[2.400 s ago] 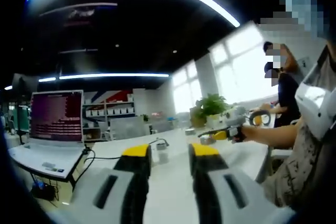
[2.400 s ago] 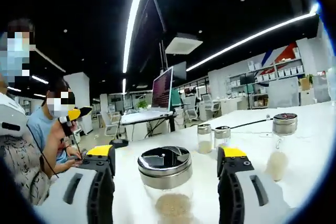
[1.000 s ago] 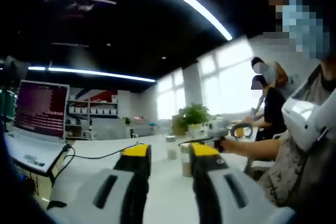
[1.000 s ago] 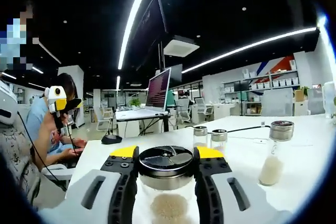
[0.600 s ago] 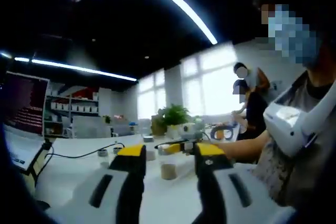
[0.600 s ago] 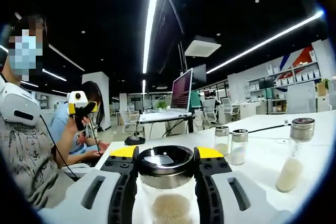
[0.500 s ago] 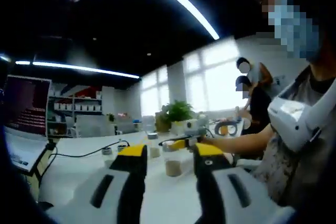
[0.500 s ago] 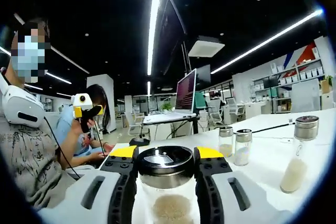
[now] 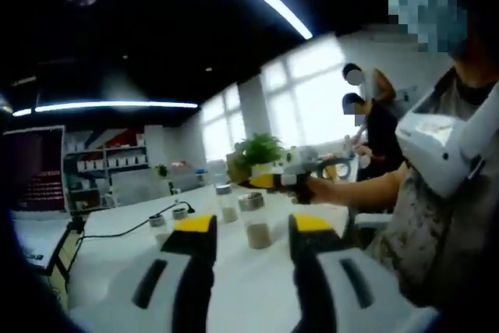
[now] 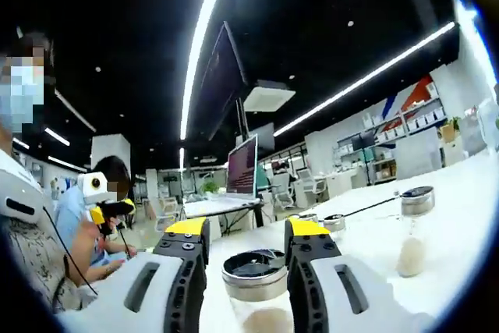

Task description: Rotate the seasoning bottle until the label or dispensing opening points toward the visible target arrow and the bottle remains upright within the marked orientation range

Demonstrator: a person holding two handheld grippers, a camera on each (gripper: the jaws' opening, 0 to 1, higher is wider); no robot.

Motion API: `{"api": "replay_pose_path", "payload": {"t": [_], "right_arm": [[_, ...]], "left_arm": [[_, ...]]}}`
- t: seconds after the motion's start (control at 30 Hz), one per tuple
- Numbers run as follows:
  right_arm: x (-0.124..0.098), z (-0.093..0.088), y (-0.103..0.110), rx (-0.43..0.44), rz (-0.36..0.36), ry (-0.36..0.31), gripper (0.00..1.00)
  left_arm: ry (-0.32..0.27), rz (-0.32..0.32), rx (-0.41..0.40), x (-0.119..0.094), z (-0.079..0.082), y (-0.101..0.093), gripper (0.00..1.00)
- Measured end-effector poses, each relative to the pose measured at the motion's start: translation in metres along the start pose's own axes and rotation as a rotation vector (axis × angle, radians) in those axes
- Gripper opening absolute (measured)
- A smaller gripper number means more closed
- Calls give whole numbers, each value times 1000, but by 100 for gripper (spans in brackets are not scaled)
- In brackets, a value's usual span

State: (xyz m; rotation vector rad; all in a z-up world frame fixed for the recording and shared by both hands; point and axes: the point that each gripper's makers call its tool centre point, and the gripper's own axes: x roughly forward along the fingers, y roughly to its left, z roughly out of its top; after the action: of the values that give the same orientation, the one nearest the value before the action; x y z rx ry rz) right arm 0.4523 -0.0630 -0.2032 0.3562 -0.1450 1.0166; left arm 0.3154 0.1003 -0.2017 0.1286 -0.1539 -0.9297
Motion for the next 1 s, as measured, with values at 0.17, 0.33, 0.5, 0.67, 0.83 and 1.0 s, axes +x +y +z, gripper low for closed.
{"api": "replay_pose_path", "payload": {"t": [0.17,0.33,0.5,0.67,0.83,1.0], "right_arm": [[-5,-13,-11,-104,-173,29,53],[4,-18,-14,-138,-220,77,53],[10,-12,-14,-102,-234,46,49],[11,-24,-18,-167,-263,141,38],[11,-25,-16,-151,-234,154,37],[13,-28,-15,-120,-167,222,36]], "left_arm": [[-16,28,-12,-9,4,6,38],[-33,52,-1,-14,10,12,38],[-43,75,-24,-15,9,18,38],[-15,91,1,-16,3,20,38],[-20,117,-5,-22,3,27,37],[-19,95,-5,-15,1,21,35]]}}
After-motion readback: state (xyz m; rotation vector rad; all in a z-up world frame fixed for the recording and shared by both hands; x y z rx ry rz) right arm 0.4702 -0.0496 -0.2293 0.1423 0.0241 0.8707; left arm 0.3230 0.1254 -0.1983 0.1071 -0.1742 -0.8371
